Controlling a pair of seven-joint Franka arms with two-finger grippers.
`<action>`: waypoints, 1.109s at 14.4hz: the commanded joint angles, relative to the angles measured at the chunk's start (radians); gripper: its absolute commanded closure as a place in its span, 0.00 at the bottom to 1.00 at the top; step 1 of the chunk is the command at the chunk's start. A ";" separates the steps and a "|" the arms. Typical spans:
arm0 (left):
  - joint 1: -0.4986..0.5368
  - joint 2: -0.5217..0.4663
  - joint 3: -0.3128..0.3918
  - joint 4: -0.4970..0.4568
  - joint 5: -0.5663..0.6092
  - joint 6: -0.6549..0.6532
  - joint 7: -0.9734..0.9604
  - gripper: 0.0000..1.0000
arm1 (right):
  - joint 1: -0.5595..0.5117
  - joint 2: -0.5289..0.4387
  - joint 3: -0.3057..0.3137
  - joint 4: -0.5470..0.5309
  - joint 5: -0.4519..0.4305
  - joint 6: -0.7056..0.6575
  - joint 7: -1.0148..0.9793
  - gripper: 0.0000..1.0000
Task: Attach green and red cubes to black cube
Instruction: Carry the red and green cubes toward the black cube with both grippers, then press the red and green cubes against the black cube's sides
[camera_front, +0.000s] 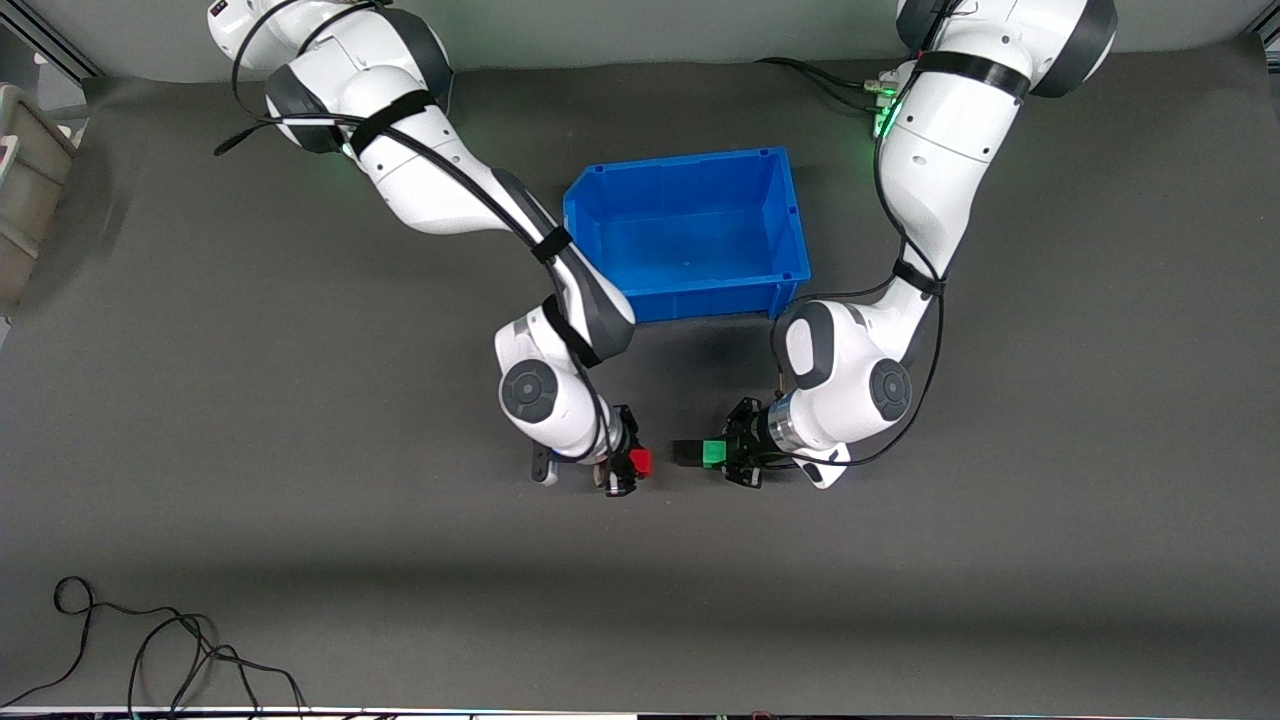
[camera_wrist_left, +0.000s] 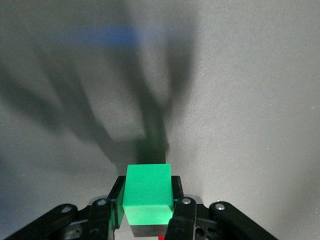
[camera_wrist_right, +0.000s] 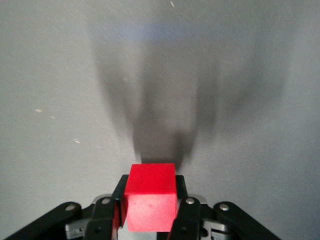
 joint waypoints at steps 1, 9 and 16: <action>-0.014 0.013 0.005 0.018 -0.011 0.012 -0.036 0.80 | 0.027 0.042 -0.014 0.046 0.019 0.031 0.045 1.00; -0.028 0.020 0.005 0.020 -0.008 0.065 -0.083 0.71 | 0.041 0.059 -0.009 0.049 0.021 0.091 0.047 1.00; -0.026 0.019 0.005 0.026 0.003 0.064 -0.083 0.00 | 0.043 0.059 -0.009 0.056 0.021 0.111 0.046 0.01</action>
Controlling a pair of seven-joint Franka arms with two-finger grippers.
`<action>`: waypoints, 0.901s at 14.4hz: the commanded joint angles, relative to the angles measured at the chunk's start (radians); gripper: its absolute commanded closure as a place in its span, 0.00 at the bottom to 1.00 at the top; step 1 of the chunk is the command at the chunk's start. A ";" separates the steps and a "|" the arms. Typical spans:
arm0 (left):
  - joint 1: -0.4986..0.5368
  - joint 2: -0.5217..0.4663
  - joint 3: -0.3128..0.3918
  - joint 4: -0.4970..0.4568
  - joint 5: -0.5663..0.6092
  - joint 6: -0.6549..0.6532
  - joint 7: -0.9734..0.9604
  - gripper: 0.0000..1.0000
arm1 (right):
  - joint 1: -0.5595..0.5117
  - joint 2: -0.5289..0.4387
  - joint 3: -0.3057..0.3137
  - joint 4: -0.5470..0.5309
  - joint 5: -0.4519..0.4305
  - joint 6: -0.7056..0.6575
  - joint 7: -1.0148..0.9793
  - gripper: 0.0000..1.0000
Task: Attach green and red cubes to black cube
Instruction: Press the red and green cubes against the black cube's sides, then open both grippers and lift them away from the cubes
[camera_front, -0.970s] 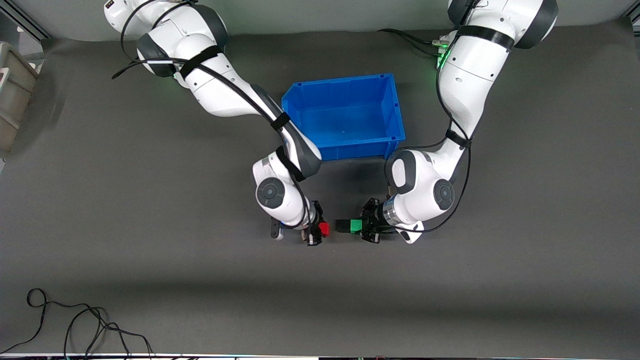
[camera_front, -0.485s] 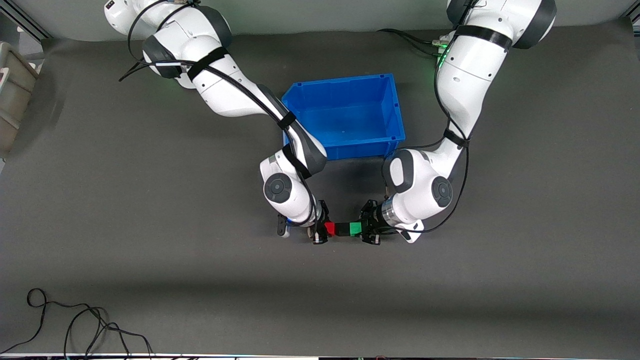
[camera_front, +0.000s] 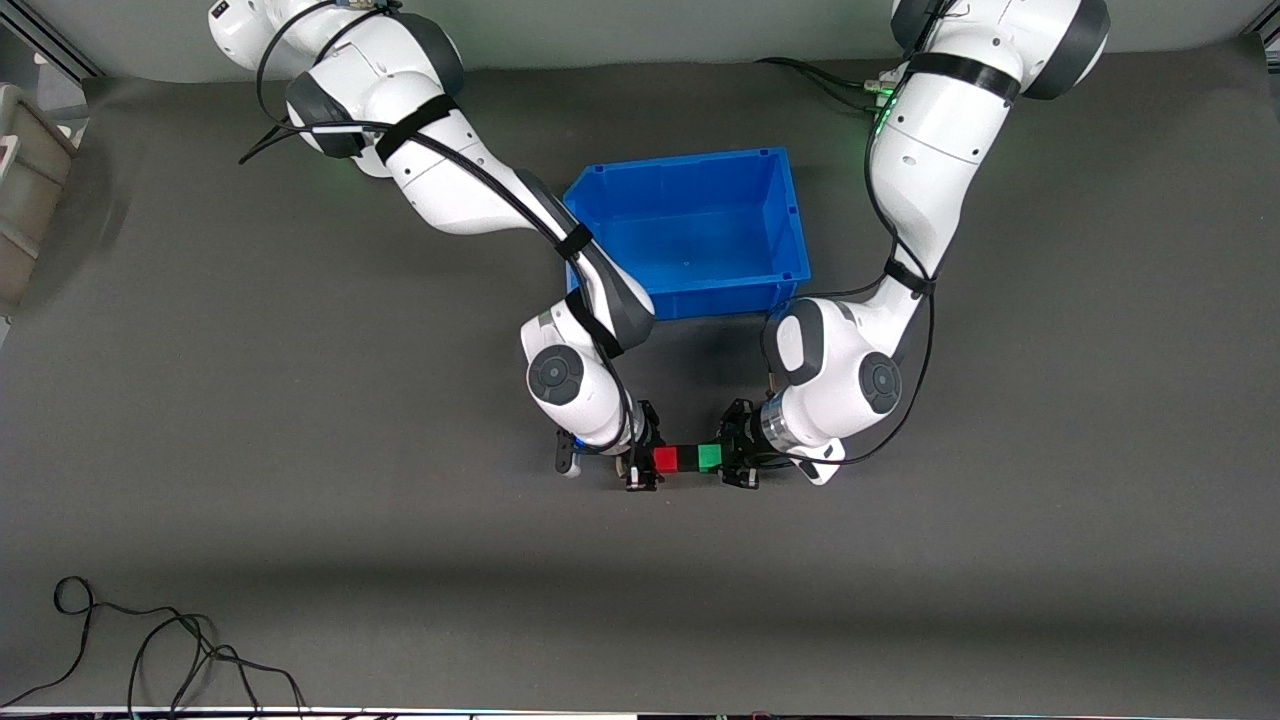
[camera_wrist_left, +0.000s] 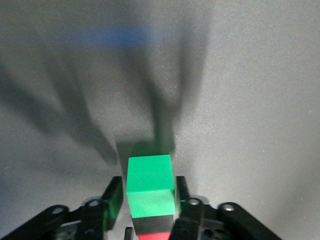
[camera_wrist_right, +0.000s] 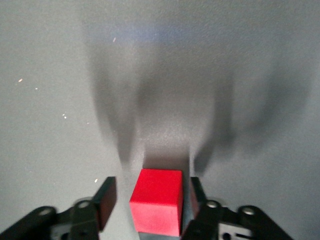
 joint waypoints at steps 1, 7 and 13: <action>-0.009 0.002 0.008 0.026 0.006 0.005 -0.015 0.00 | 0.010 0.022 -0.009 0.046 0.021 0.012 0.016 0.01; 0.095 -0.076 0.019 0.013 0.133 -0.184 0.005 0.00 | -0.088 -0.151 -0.023 0.075 0.011 -0.288 -0.085 0.01; 0.326 -0.265 0.021 -0.024 0.286 -0.611 0.314 0.00 | -0.290 -0.448 -0.025 0.076 0.008 -0.799 -0.456 0.00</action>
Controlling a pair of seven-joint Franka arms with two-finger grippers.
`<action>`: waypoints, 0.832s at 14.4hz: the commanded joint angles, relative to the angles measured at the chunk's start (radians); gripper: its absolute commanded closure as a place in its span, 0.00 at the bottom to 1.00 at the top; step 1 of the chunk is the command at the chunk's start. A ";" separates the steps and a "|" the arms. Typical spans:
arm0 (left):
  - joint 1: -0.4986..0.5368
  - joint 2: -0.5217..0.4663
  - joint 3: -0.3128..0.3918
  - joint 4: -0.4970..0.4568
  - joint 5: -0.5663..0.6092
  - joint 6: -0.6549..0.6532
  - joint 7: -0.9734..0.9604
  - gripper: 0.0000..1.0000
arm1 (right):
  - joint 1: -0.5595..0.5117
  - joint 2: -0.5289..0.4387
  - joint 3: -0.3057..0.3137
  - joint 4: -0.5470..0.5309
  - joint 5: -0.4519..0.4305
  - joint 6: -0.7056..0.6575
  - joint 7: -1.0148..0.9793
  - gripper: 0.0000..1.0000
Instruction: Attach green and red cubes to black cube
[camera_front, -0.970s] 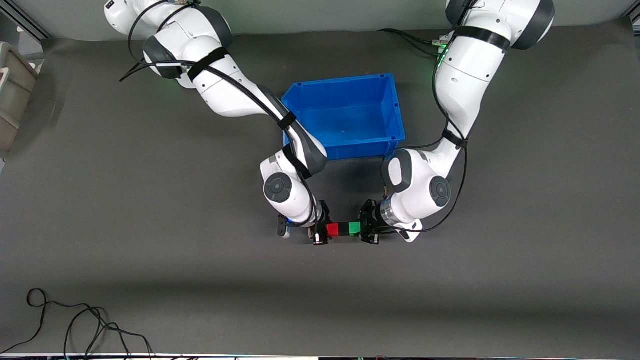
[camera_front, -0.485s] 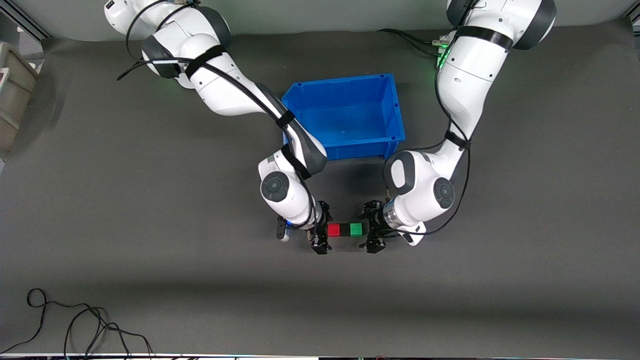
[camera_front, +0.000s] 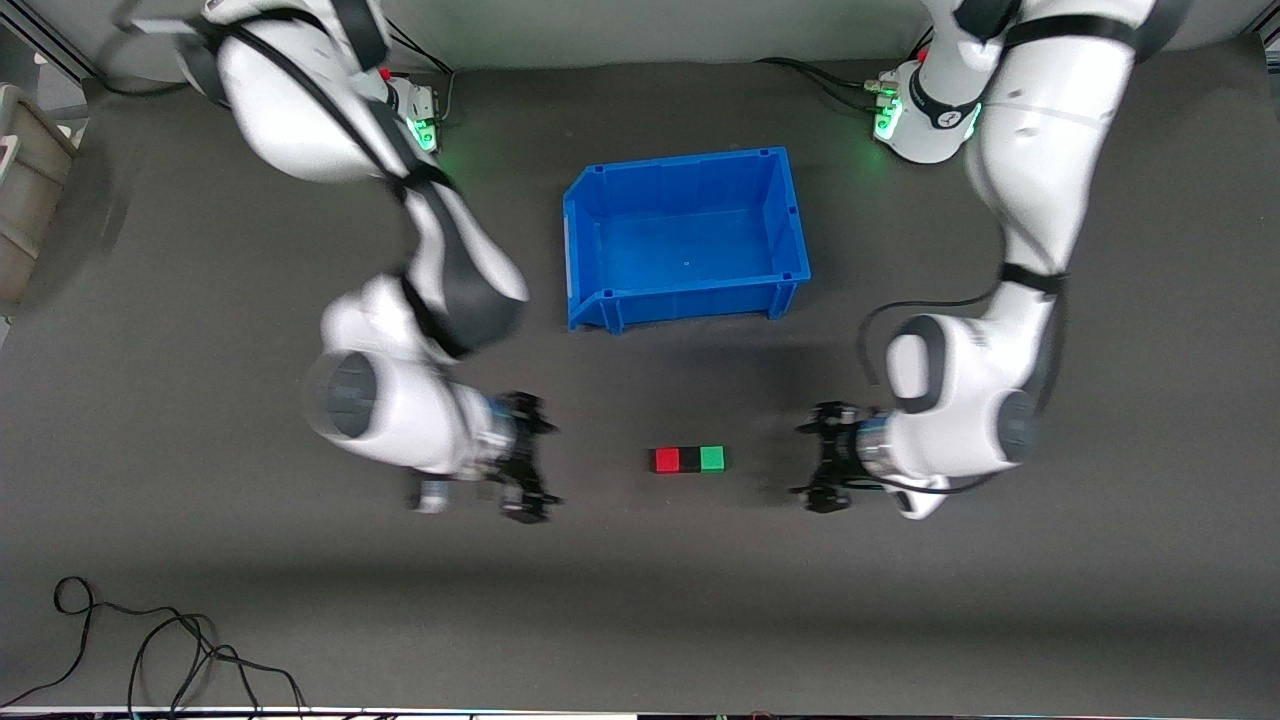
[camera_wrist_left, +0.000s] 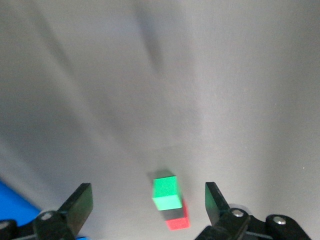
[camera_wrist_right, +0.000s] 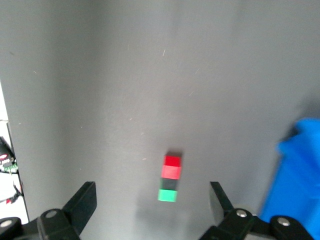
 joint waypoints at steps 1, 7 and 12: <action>0.104 -0.133 -0.006 -0.058 0.132 -0.183 0.157 0.00 | -0.079 -0.146 0.007 -0.048 -0.002 -0.171 -0.182 0.00; 0.279 -0.321 -0.008 -0.052 0.327 -0.447 0.526 0.00 | -0.257 -0.344 -0.003 -0.094 -0.172 -0.547 -0.811 0.00; 0.316 -0.426 -0.006 -0.041 0.413 -0.540 0.825 0.00 | -0.285 -0.406 -0.132 -0.177 -0.234 -0.466 -1.380 0.00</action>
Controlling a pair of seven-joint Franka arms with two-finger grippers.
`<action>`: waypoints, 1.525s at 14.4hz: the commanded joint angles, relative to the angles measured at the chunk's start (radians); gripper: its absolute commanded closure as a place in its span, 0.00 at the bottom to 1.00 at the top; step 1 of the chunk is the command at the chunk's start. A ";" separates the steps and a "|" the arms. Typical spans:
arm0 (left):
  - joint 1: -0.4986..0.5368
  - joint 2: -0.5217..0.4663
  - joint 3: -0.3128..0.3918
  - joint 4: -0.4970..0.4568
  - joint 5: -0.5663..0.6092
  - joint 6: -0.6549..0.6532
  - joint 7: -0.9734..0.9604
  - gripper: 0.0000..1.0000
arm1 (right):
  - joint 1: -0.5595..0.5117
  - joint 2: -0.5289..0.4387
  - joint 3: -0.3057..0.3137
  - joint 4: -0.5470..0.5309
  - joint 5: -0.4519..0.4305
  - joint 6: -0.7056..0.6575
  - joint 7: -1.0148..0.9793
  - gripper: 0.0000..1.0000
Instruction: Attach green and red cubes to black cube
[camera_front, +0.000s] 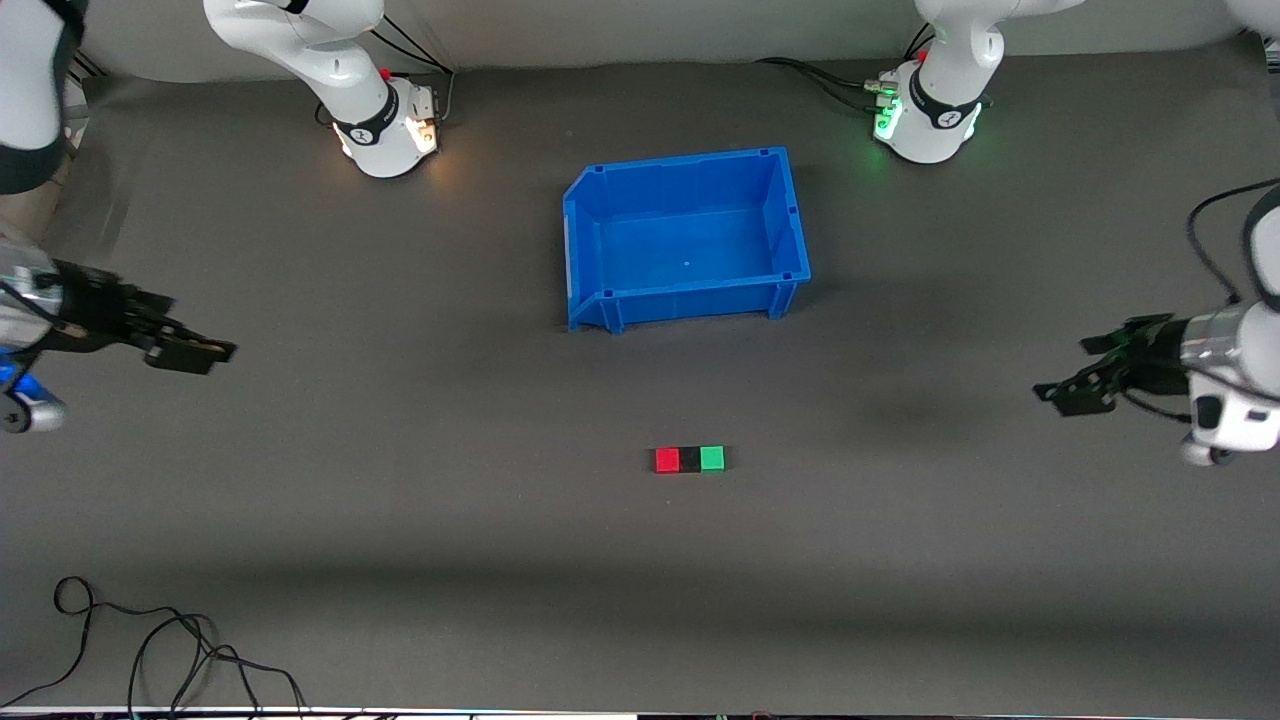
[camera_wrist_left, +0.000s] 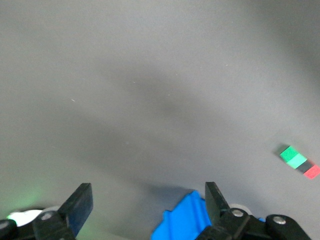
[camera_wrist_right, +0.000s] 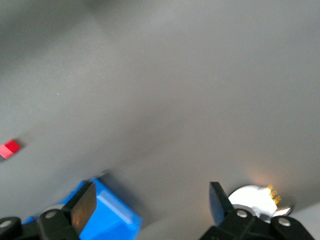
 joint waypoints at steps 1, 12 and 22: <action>-0.007 -0.084 -0.011 -0.031 0.081 -0.015 0.178 0.00 | 0.014 -0.060 -0.047 -0.103 -0.028 0.108 -0.220 0.00; -0.082 -0.248 -0.022 -0.039 0.151 0.024 0.465 0.00 | 0.106 -0.267 -0.072 -0.471 -0.157 0.433 -0.374 0.00; -0.131 -0.240 -0.008 -0.024 0.187 0.040 0.477 0.00 | -0.142 -0.303 0.161 -0.479 -0.157 0.433 -0.368 0.01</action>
